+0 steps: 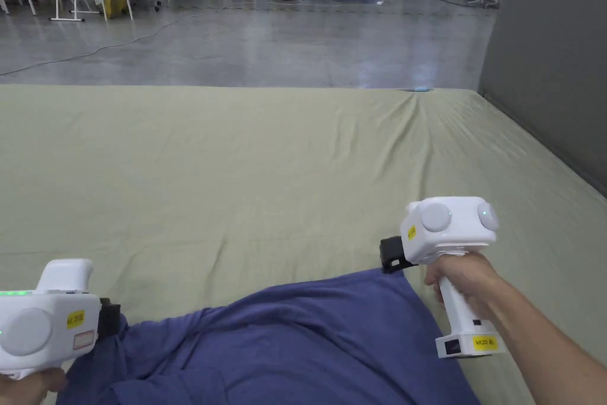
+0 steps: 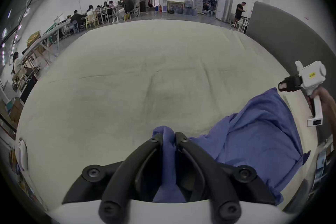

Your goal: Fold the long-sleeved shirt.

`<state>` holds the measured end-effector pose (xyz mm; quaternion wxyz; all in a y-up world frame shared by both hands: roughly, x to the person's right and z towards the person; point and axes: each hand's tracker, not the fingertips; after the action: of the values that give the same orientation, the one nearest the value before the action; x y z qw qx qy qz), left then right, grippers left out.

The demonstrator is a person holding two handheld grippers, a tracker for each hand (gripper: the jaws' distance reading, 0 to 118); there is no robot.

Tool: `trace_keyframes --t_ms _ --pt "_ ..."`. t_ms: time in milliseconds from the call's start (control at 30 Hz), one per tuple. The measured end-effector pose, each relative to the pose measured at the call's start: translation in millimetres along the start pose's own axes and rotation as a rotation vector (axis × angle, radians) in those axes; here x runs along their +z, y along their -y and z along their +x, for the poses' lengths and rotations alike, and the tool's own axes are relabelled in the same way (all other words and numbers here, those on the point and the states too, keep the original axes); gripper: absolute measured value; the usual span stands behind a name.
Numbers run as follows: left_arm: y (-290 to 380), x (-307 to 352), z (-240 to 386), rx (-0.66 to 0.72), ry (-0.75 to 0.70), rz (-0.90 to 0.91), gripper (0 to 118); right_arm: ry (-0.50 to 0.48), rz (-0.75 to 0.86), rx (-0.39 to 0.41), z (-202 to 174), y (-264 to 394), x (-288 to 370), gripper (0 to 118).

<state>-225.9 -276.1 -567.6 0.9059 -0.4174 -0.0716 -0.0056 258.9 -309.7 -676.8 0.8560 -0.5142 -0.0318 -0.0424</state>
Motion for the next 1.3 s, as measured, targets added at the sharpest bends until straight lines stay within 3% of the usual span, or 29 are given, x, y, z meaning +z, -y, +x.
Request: trace_keyframes --t_ms 67,133,167,200,267,333,367,433,500,567,800,900,1067,1300 --pt "0 -1 -1 0.007 0.003 0.001 5 -0.008 -0.022 0.001 -4 0 -16 55" --pt "0 -3 -1 0.009 0.006 -0.003 5 -0.001 -0.069 0.017 -13 6 -31 55" --pt "0 -5 0 0.008 0.004 -0.007 5 0.052 -0.039 0.059 -18 9 -31 51" --pt "0 -7 0 0.007 0.002 -0.011 5 0.063 -0.025 0.099 -23 10 -28 41" --pt "-1 -7 0 0.004 -0.007 -0.011 5 0.074 -0.023 0.138 -35 12 -17 0" --pt "-1 -6 0 0.009 -0.010 -0.008 5 0.223 -0.005 0.291 -48 22 -14 0" --pt "-1 -4 -2 0.021 -0.003 -0.004 5 0.184 -0.001 0.310 -49 27 -13 0" --pt "-3 7 -3 0.048 0.005 0.002 5 0.178 0.029 0.244 -44 29 5 0" --pt "-7 27 -7 0.064 0.010 0.031 5 0.078 0.104 0.144 -34 30 41 0" --pt "-14 51 -11 0.065 0.021 0.067 5 0.001 0.179 0.094 -22 30 83 0" --pt "-54 151 -14 0.075 0.067 0.266 5 -0.056 0.388 0.077 4 20 243 0" --pt "-88 182 -11 0.057 0.052 0.355 5 -0.035 0.458 0.092 8 0 295 0" --pt "-172 228 4 -0.031 -0.012 0.498 5 -0.013 0.582 0.072 6 -52 363 0" --pt "-320 295 22 -0.002 -0.077 0.680 5 0.012 0.732 -0.001 4 -160 438 0"
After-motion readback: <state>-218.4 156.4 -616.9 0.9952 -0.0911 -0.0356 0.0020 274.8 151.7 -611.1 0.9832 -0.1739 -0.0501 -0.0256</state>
